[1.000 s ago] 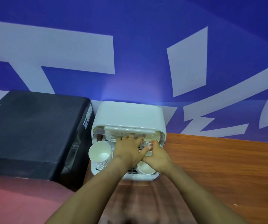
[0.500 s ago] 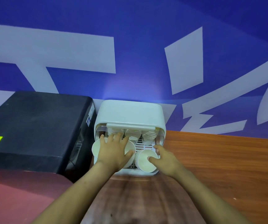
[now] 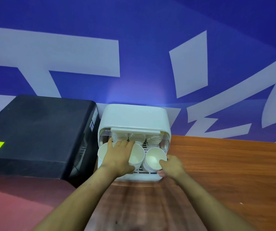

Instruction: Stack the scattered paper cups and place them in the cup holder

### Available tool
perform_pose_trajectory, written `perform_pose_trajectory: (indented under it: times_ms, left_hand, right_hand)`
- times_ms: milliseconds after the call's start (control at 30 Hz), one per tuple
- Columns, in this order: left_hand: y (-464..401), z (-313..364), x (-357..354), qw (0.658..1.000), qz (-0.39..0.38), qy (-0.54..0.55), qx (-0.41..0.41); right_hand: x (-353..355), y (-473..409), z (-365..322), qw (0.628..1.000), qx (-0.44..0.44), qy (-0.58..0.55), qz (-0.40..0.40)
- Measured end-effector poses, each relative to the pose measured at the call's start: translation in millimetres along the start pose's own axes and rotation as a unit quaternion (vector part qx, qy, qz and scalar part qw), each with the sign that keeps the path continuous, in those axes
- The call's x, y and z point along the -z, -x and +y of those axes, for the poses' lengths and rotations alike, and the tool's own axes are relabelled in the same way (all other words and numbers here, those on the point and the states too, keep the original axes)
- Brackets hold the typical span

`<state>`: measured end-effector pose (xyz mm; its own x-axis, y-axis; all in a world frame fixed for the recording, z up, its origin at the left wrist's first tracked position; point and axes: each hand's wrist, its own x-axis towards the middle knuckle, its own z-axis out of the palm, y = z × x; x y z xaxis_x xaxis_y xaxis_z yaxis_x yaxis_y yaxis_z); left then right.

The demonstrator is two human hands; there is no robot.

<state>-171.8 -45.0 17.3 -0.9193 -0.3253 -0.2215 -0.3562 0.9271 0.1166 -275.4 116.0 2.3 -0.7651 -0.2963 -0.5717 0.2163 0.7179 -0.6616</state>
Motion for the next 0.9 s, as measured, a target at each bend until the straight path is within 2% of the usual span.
perform_pose_trajectory:
  times_ms: [133, 333, 433, 533, 633, 700, 767, 833, 900]
  left_hand:
    - [-10, 4, -1, 0.998, 0.043, 0.029, 0.019]
    - [-20, 6, -5, 0.997, 0.053, 0.027, 0.039]
    - [-14, 2, -5, 0.997, 0.059, 0.042, 0.040]
    - [0, -2, -3, 0.994, 0.090, 0.048, 0.030]
    - [18, -9, -3, 0.988, 0.151, -0.003, 0.006]
    - [25, -15, -9, 0.982, 0.181, -0.042, 0.022]
    - [28, -18, -11, 0.984, 0.160, -0.065, 0.048]
    - [30, -17, -8, 0.988, 0.091, -0.099, 0.073]
    - [27, -20, -12, 0.988, 0.038, -0.132, 0.071]
  right_hand:
    - [1, -4, -9, 0.996, -0.006, -0.080, 0.041]
    - [2, -11, -19, 0.964, -0.057, -0.259, 0.029]
    - [4, -6, -16, 0.967, -0.049, -0.250, 0.029]
    - [6, 3, -11, 0.982, 0.007, -0.174, 0.071]
    - [7, 13, -7, 0.980, 0.150, 0.028, 0.131]
    - [2, 20, -9, 0.940, 0.277, 0.168, 0.106]
    - [-8, 25, -14, 0.874, 0.378, 0.293, 0.090]
    - [-20, 25, -18, 0.820, 0.420, 0.379, 0.089]
    - [-30, 22, -20, 0.781, 0.425, 0.450, 0.089]
